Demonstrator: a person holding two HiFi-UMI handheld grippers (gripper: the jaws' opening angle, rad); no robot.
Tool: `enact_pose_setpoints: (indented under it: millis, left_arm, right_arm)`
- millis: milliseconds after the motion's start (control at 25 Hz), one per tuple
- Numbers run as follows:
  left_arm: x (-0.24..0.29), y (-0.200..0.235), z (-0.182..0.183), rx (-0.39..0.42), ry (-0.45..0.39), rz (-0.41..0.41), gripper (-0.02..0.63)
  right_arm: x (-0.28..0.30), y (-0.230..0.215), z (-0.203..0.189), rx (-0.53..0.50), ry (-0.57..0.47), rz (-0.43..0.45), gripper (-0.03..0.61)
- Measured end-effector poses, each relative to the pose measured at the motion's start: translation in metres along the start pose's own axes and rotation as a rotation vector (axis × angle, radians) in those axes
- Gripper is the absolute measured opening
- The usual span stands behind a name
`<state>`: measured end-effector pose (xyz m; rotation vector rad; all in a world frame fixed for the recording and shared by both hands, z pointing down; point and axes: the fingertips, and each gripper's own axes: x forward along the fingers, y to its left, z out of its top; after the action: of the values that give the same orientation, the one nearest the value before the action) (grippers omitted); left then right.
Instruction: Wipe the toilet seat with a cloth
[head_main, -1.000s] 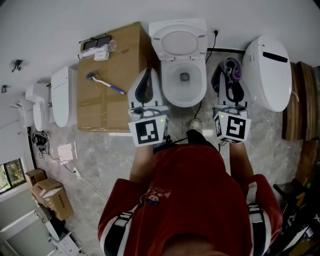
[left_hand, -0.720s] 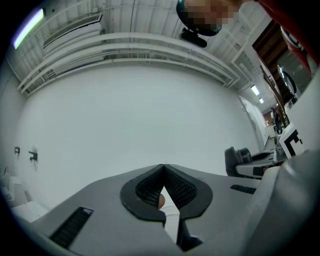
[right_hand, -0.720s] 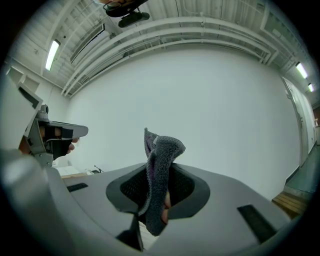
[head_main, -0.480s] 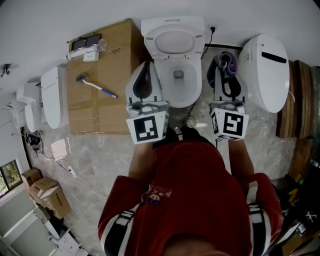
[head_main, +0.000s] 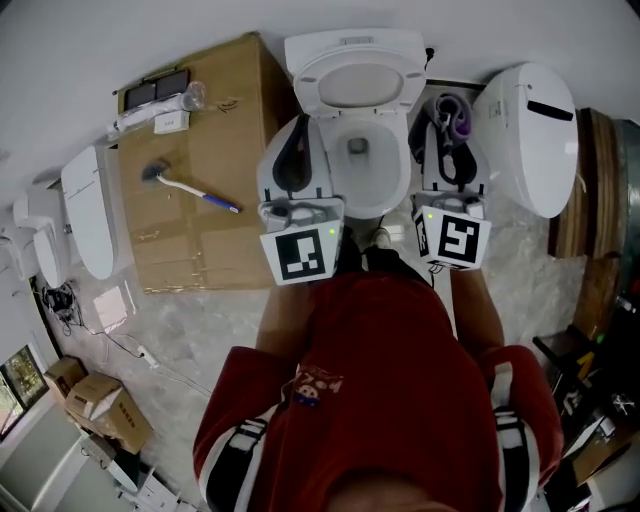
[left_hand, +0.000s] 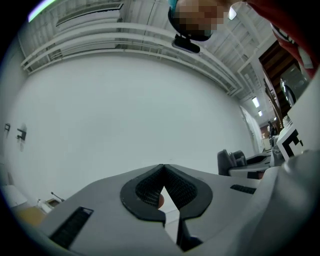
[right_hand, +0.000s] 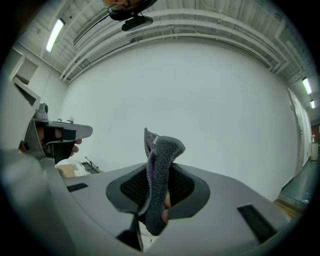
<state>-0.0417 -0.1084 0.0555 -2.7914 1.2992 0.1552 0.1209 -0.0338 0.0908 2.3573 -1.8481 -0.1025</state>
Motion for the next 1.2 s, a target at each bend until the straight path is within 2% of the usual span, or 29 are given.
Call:
enact_pose_setpoints:
  millis: [240, 400, 600, 800, 1040, 1200]
  left_arm:
    - [0.032, 0.034, -0.035, -0.051, -0.023, -0.058, 0.012]
    - [0.045, 0.040, -0.062, -0.063, -0.027, -0.075, 0.012]
    - [0.063, 0.034, -0.102, -0.044, -0.040, -0.063, 0.012]
    - [0.075, 0.028, -0.147, -0.040, -0.011, -0.025, 0.012]
    - [0.078, 0.031, -0.184, -0.043, -0.012, 0.016, 0.012]
    - [0.080, 0.035, -0.201, -0.040, -0.014, 0.029, 0.012]
  right_arm:
    - [0.046, 0.028, -0.024, -0.026, 0.029, -0.044, 0.074]
    - [0.071, 0.038, -0.053, -0.034, 0.061, -0.035, 0.074]
    - [0.109, 0.040, -0.096, -0.025, 0.065, 0.001, 0.074]
    - [0.142, 0.039, -0.137, -0.011, 0.053, 0.034, 0.074]
    - [0.186, 0.062, -0.164, 0.003, -0.017, 0.077, 0.074]
    - [0.210, 0.072, -0.182, -0.012, -0.021, 0.073, 0.074]
